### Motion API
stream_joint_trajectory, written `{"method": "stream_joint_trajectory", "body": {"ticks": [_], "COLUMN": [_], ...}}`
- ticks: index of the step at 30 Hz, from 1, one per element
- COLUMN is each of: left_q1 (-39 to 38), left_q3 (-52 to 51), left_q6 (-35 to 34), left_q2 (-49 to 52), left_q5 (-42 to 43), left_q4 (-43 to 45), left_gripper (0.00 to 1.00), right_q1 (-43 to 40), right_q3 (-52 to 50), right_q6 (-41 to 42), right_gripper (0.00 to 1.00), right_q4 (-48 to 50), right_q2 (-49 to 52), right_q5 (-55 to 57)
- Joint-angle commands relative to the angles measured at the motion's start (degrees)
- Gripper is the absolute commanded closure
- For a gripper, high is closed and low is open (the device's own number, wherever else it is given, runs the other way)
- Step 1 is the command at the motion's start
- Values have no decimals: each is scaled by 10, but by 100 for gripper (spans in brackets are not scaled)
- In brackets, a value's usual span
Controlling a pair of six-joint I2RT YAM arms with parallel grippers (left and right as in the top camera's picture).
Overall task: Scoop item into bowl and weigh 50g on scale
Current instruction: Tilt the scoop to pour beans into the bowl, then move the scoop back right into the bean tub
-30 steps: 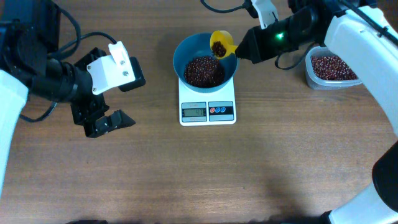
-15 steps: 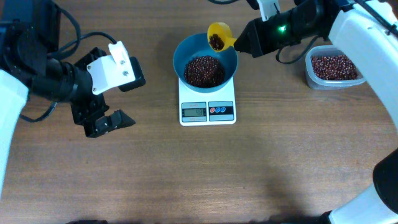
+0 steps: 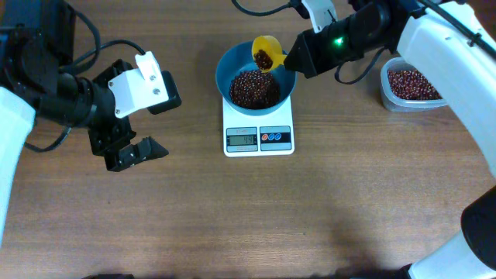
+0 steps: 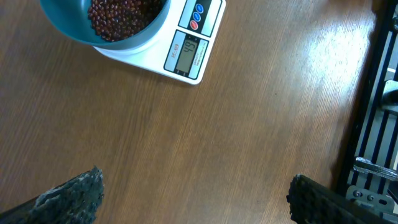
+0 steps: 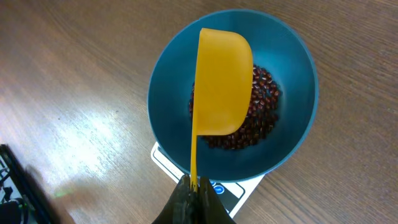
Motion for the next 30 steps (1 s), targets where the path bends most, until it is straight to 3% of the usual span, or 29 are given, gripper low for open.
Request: {"method": "stream_joint_trajectory", "body": {"ticks": [1,9,15,19,25,30], "left_q1": [4,4,4,4,4,4], "left_q3": [-3,-3,-3,-3,-3,-3], "left_q6": [9,9,9,9,9,9], "left_q2": [-2,-2,-2,-2,-2,-2], "left_q5": [2,2,2,2,2,2], "left_q4": [-1,-1,-1,-1,-1,-1], "left_gripper": [1,1,1,1,1,1], "right_q1": [2,2,1,-16,-118,-201], "right_q3": [31,21,30,30,30,30], "right_q6": [0,0,0,0,11,11], "right_gripper": [96,96,96,96,96,96], "right_q4": [-2,-7,-7,-7,-4,12], "right_q2": [-8,4,9,9,9,9], "right_q5": [4,72,3,-77,-296,-392]}}
